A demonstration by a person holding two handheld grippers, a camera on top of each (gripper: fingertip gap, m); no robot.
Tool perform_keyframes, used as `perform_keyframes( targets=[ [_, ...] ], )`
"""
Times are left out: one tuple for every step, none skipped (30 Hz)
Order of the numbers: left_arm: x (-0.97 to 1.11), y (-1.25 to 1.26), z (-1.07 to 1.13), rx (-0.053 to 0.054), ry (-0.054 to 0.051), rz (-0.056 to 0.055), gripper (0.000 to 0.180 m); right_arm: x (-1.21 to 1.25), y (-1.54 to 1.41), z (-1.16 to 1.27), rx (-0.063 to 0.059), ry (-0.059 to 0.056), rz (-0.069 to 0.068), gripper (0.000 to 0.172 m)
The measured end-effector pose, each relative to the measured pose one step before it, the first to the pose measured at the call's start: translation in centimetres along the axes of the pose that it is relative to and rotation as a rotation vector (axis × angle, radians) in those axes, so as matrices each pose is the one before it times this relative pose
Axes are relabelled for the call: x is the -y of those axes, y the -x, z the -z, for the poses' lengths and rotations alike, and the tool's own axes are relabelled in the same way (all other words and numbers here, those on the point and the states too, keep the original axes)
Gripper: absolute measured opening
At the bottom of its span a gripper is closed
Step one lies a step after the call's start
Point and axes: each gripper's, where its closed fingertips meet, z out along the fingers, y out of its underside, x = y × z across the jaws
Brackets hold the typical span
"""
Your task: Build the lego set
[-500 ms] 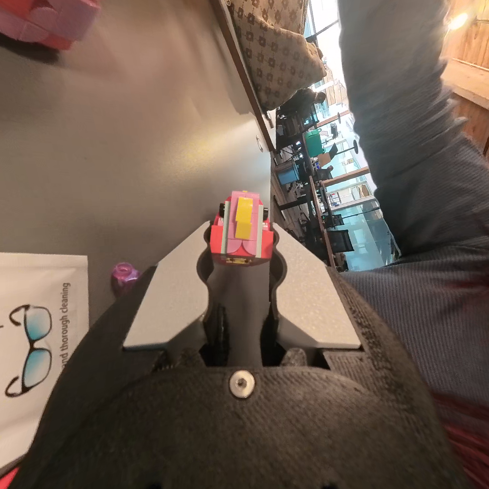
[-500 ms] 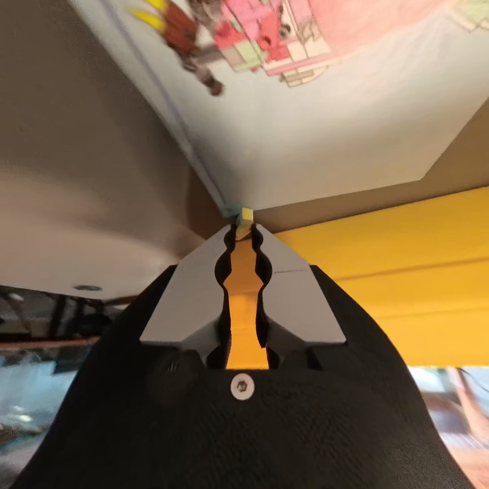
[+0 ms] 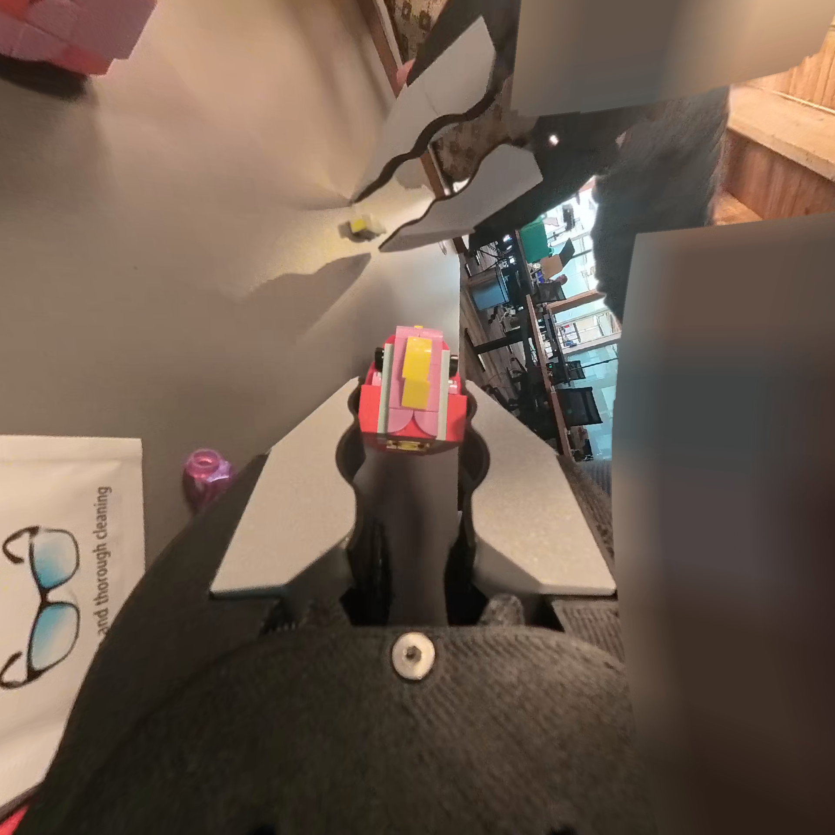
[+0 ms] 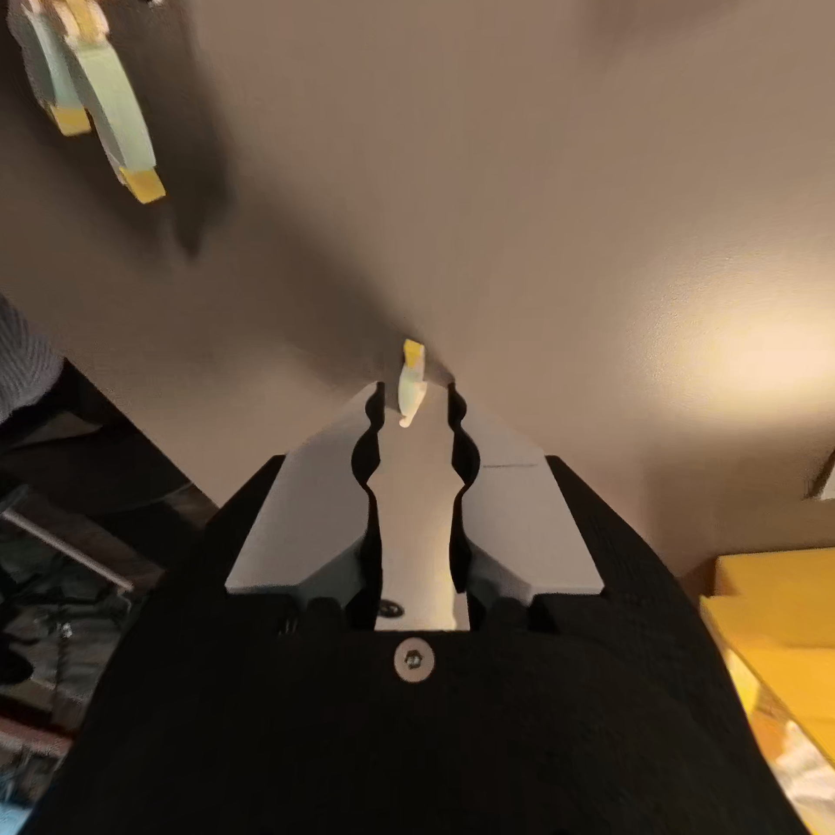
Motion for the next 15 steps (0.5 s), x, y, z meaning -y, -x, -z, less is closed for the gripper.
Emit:
perform_keyframes(
  targets=[
    [-0.004, -0.02, 0.005, -0.0012, -0.0002, 0.0003, 0.039, 0.018, -0.024, 0.026, -0.0051, -0.0294, -0.0112, 0.028],
    [-0.017, -0.012, 0.003, -0.0004, 0.0011, -0.001, 0.039, -0.094, 0.081, 0.063, 0.0021, -0.0287, -0.0091, 0.027],
    [-0.03, -0.011, -0.014, 0.0001, 0.0017, -0.0011, 0.039, -0.242, 0.162, 0.043, 0.0077, -0.0235, -0.0131, 0.026],
    [-0.041, -0.013, -0.013, -0.0004, 0.0022, -0.0005, 0.039, -0.385, 0.217, 0.013, 0.0106, -0.0167, -0.0161, 0.026],
    [-0.024, -0.006, -0.011, -0.0002, 0.0015, -0.0005, 0.039, -0.395, 0.237, -0.015, 0.0088, -0.0163, -0.0135, 0.026],
    [-0.004, -0.005, -0.007, 0.0002, 0.0007, -0.0005, 0.039, -0.171, 0.22, -0.028, 0.0045, -0.0279, -0.0093, 0.026],
    [-0.009, 0.004, -0.008, 0.0003, 0.0008, -0.0003, 0.039, 0.139, 0.365, -0.076, 0.0095, -0.0411, -0.0102, 0.026],
    [-0.035, -0.008, -0.015, 0.0, 0.0018, -0.0005, 0.039, 0.538, 0.674, -0.136, 0.0235, -0.0555, -0.0083, 0.027],
    [-0.034, -0.012, -0.028, 0.0001, 0.0027, -0.0011, 0.039, 0.921, 1.176, -0.121, 0.0481, -0.0733, 0.007, 0.027],
    [-0.04, -0.003, -0.022, 0.0004, 0.0026, -0.0018, 0.039, 0.977, 1.537, -0.052, 0.0669, -0.0739, 0.0203, 0.025],
    [-0.028, -0.025, -0.009, -0.0015, 0.0017, -0.0005, 0.039, 0.892, 1.292, 0.11, 0.0547, -0.0646, 0.0299, 0.025],
    [-0.003, -0.027, 0.007, -0.0026, 0.0003, 0.0006, 0.039, 0.765, 0.643, 0.33, 0.0203, -0.0554, 0.04, 0.025],
    [-0.001, -0.024, 0.009, -0.0021, -0.0003, 0.0008, 0.039, 0.651, -0.212, 0.514, -0.0253, -0.0473, 0.0448, 0.025],
    [0.002, -0.006, 0.005, -0.0012, 0.0, 0.0004, 0.039, 0.457, -0.777, 0.531, -0.0542, -0.035, 0.051, 0.025],
    [-0.011, -0.004, 0.005, -0.0004, 0.0008, -0.0002, 0.039, 0.265, -0.699, 0.32, -0.0503, -0.0223, 0.0583, 0.025]
  ],
)
